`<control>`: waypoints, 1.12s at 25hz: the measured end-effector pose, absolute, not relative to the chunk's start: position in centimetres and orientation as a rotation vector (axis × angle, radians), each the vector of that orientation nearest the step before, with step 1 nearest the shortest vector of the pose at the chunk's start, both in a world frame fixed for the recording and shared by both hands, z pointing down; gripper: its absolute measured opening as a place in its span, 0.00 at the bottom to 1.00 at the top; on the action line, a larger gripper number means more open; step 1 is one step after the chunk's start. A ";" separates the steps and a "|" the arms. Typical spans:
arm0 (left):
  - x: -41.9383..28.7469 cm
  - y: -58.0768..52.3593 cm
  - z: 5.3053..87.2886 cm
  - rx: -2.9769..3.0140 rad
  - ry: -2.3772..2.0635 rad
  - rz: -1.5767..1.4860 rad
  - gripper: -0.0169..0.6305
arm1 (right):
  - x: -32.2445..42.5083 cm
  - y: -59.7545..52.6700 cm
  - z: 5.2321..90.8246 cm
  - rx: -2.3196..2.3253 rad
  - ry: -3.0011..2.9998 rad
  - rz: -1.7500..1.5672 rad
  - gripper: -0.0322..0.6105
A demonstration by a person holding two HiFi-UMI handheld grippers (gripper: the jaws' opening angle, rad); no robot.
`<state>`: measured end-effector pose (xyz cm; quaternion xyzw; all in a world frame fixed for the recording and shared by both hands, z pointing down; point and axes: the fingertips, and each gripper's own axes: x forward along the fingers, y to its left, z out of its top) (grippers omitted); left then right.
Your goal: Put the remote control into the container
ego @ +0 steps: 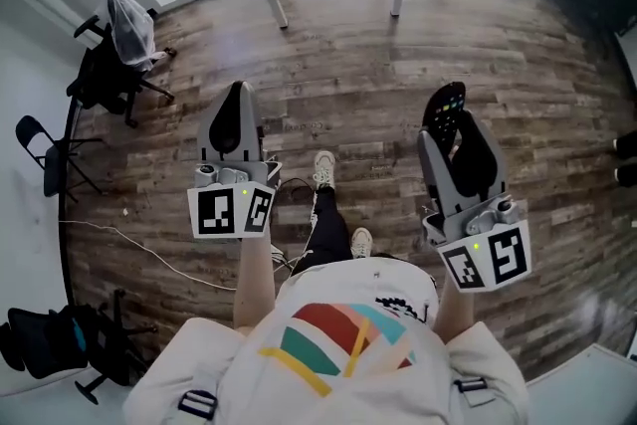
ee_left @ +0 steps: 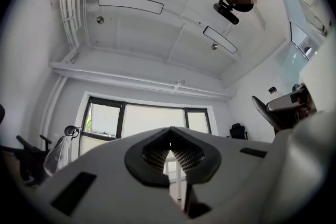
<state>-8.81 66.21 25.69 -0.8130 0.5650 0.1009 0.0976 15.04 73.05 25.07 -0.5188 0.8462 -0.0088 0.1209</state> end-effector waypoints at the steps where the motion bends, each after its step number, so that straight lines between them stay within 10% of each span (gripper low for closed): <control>1: -8.7 65.3 25.7 -2.407 1.666 0.300 0.04 | 15.1 71.9 25.5 -1.538 2.466 -0.052 0.41; 28: -20.5 34.8 23.6 -2.314 1.664 0.198 0.04 | 2.1 38.6 24.0 -1.628 2.565 -0.040 0.41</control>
